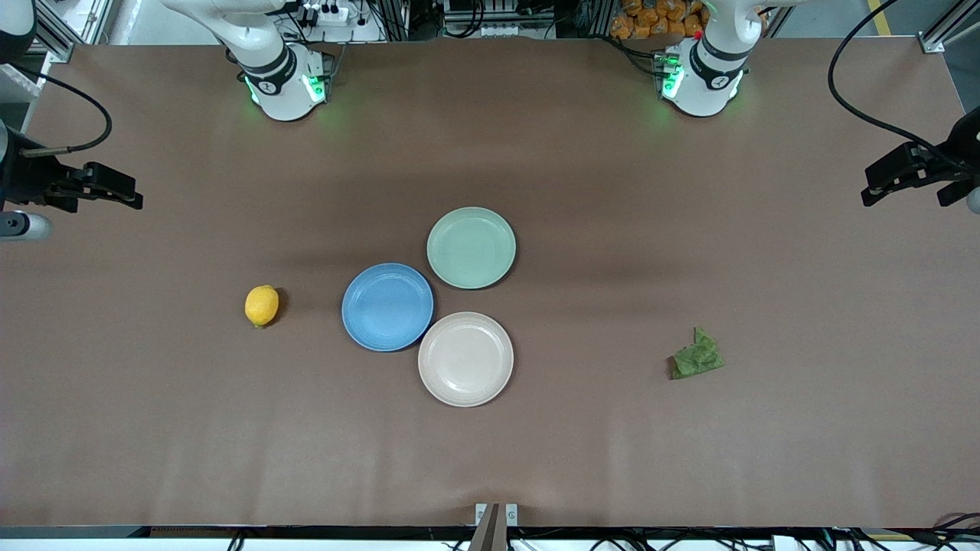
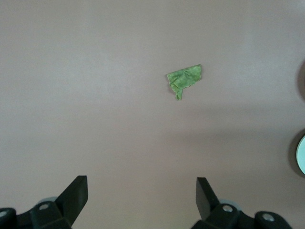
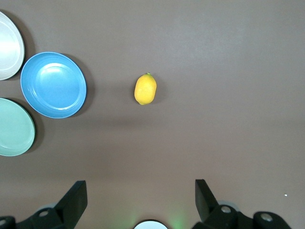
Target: Place lemon and lettuce in plates
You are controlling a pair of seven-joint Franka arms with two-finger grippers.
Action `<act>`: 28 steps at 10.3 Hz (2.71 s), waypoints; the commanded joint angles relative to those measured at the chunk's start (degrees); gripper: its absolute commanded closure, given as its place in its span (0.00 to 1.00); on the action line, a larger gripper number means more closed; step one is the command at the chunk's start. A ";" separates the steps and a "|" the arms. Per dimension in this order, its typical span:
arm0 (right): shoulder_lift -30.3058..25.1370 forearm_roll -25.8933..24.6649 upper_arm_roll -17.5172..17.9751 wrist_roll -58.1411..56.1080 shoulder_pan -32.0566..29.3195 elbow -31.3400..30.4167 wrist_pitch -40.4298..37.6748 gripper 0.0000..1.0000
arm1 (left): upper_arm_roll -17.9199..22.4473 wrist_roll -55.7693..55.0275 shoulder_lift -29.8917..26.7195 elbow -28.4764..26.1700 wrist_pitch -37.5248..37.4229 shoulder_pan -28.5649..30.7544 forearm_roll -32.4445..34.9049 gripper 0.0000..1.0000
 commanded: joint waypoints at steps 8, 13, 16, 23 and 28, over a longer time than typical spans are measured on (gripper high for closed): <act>-0.47 -0.09 0.06 -0.58 -0.24 -0.65 0.10 0.00 | -0.52 -0.06 11.34 -2.29 10.22 -1.39 -2.81 0.00; -0.21 -0.09 -0.02 -0.66 -2.42 -0.48 -0.43 0.00 | -0.61 -0.24 23.13 -15.53 40.61 -2.26 -2.72 0.00; -0.03 0.00 0.06 -0.49 -3.05 -0.04 -0.26 0.00 | -0.53 -1.91 26.82 -18.56 45.93 -5.69 -2.72 0.00; 8.11 0.00 0.24 -0.05 -2.17 -14.78 22.65 0.00 | -0.44 -1.21 37.03 -16.01 57.36 -7.72 -2.64 0.10; 23.85 4.12 0.33 0.13 -1.64 -15.33 32.60 0.00 | -0.26 -0.77 38.52 -15.66 57.46 -7.01 5.18 0.75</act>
